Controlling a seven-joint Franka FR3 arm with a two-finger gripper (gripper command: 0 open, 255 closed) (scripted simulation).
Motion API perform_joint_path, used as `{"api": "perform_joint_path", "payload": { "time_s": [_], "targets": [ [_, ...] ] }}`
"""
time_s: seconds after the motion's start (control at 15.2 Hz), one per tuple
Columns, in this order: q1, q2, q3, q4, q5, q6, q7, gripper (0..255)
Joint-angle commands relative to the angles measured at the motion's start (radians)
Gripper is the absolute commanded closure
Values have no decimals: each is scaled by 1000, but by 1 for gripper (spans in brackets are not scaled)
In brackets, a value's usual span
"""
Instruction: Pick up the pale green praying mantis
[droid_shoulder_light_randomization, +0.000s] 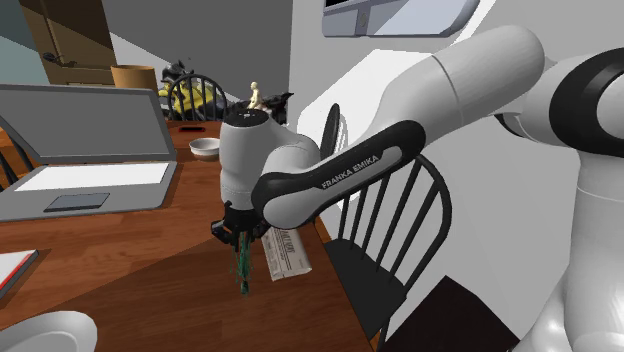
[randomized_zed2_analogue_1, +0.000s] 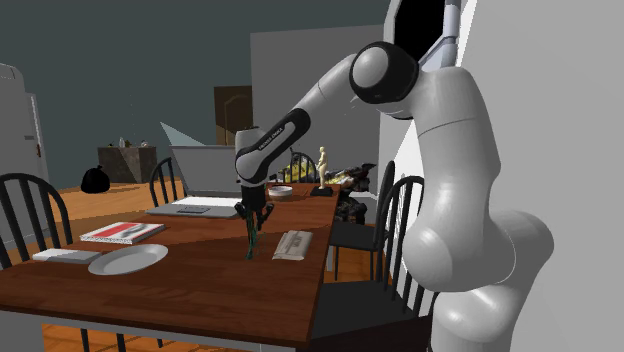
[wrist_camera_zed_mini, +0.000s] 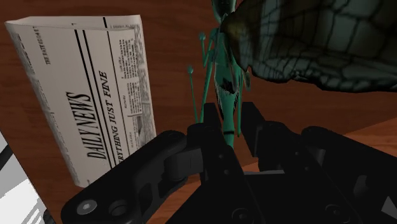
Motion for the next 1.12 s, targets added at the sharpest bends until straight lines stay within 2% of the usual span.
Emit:
{"api": "perform_joint_path", "payload": {
  "time_s": [0.0, 1.06],
  "targets": [
    [0, 1, 0, 1, 0, -2, 0, 255],
    [-20, -89, 33, 92, 88, -164, -77, 255]
  ]
}}
